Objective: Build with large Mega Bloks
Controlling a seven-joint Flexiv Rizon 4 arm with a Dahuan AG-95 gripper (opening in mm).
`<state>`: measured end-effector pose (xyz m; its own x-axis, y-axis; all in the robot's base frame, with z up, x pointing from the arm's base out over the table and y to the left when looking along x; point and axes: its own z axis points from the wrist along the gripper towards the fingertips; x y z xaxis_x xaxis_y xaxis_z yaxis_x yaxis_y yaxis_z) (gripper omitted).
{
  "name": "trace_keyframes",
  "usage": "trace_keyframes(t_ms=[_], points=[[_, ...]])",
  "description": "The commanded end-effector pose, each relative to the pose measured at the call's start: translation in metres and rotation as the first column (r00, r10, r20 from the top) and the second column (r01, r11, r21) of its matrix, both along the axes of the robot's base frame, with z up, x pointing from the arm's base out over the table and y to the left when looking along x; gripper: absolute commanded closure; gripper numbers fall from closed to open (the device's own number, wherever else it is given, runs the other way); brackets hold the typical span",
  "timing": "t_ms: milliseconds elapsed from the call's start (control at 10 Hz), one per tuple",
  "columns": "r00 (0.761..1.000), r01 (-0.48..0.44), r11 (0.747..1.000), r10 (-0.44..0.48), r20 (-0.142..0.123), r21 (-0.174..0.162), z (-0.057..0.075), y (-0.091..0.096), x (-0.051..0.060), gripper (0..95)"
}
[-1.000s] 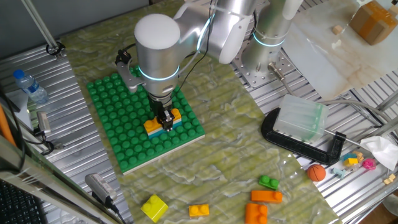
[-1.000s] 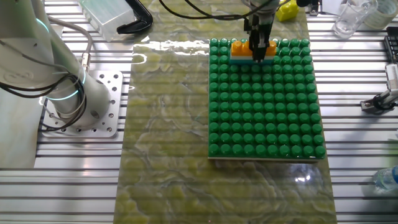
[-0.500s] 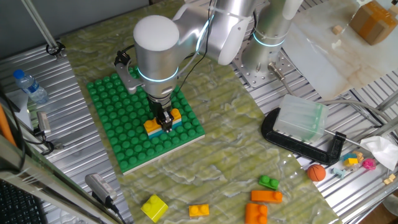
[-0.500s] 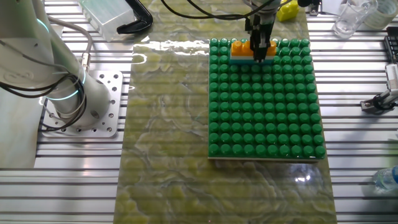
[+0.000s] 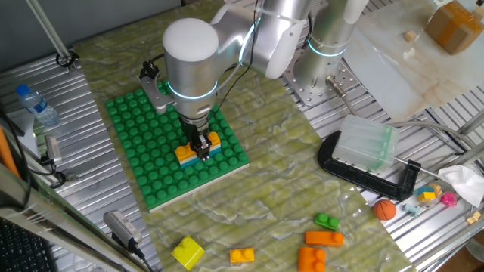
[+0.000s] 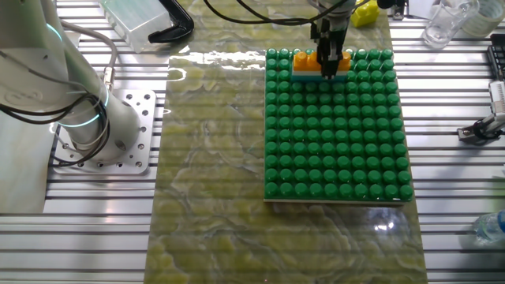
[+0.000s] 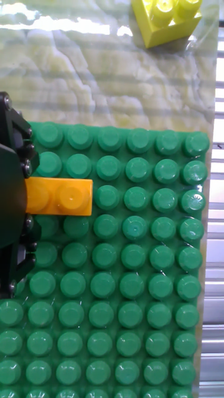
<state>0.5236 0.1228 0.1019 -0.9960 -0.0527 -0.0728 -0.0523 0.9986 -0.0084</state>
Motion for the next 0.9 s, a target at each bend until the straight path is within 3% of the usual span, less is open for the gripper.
trace_keyframes(t_ms=[100,700,800,900], points=[[1.000,0.000,1.000,0.000,-0.001,0.000,0.001,0.000,-0.001,38.0],[1.000,0.000,1.000,0.000,-0.001,0.000,0.001,0.000,-0.001,38.0],[0.998,0.014,0.999,-0.015,-0.054,-0.035,0.104,0.050,-0.042,76.0],[0.998,-0.004,1.000,0.002,-0.059,-0.030,0.104,0.050,-0.042,76.0]])
